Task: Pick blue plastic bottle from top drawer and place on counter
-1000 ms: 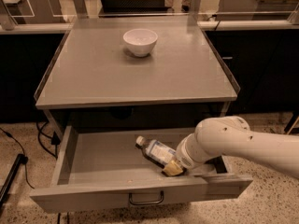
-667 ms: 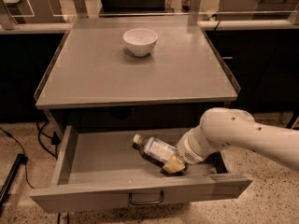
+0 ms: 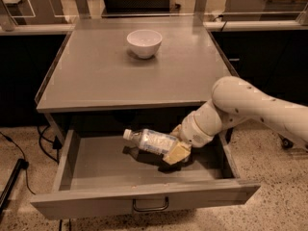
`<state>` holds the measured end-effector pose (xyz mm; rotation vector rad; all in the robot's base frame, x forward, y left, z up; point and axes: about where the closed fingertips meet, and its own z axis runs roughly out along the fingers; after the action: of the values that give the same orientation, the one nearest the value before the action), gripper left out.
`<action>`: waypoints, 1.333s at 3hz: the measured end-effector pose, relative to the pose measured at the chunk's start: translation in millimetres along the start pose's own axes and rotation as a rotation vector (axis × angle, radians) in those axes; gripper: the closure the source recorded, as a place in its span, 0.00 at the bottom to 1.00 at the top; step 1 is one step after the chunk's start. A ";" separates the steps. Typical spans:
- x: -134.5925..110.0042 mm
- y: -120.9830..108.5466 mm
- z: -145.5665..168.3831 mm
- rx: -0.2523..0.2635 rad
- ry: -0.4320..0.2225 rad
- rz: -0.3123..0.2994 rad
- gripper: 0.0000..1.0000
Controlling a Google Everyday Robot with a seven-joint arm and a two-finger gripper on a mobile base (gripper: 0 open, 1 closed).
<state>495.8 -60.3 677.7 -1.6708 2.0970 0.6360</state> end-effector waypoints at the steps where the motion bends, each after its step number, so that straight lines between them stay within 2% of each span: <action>1: -5.2 7.8 -14.0 -0.060 0.008 -0.105 1.00; 2: -5.0 8.1 -13.8 -0.061 0.009 -0.105 1.00; 3: -17.0 11.8 -22.0 -0.032 0.012 -0.148 1.00; 4: -40.1 14.7 -46.0 0.011 0.017 -0.207 1.00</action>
Offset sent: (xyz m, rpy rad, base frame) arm -0.0030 -0.0018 0.0164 0.0066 -0.0152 0.1077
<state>489.4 -51.5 739.6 -1.8614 1.9008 0.5453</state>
